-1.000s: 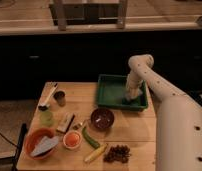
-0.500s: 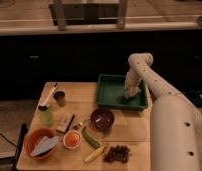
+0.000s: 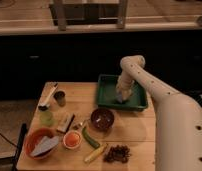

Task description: Wipe tray with sponge

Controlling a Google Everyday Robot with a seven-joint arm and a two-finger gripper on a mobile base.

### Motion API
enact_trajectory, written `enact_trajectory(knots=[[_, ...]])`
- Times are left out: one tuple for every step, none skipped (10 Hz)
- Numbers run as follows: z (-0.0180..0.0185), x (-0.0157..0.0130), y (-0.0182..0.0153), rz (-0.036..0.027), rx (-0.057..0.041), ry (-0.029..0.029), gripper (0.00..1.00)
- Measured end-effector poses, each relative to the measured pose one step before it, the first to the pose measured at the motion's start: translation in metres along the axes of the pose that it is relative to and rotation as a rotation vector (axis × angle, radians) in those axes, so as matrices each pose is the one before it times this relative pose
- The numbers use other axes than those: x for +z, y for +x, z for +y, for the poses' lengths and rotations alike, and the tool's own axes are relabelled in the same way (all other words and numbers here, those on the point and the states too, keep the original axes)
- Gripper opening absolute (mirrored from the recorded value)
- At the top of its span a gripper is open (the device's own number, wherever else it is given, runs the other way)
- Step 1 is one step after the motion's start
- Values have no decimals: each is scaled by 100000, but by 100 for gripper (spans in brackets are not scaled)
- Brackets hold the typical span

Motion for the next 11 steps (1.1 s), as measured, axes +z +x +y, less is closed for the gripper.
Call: enact_trajectory(knots=[[756, -113, 453, -40, 1020, -36, 2], [623, -131, 771, 109, 1459, -214, 2], [630, -65, 1041, 292, 2001, -226, 2], [851, -149, 2056, 972, 4214, 77, 2], [84, 79, 1358, 1058, 3020, -629, 2], [-826, 50, 585, 637, 1692, 950, 2], [-1125, 123, 464, 994, 1708, 311, 2], [-854, -174, 397, 1074, 889, 663, 2], [-558, -24, 168, 438, 424, 116, 2], [-954, -68, -568, -144, -1592, 568, 2], [-589, 242, -1719, -1321, -3894, -605, 2]])
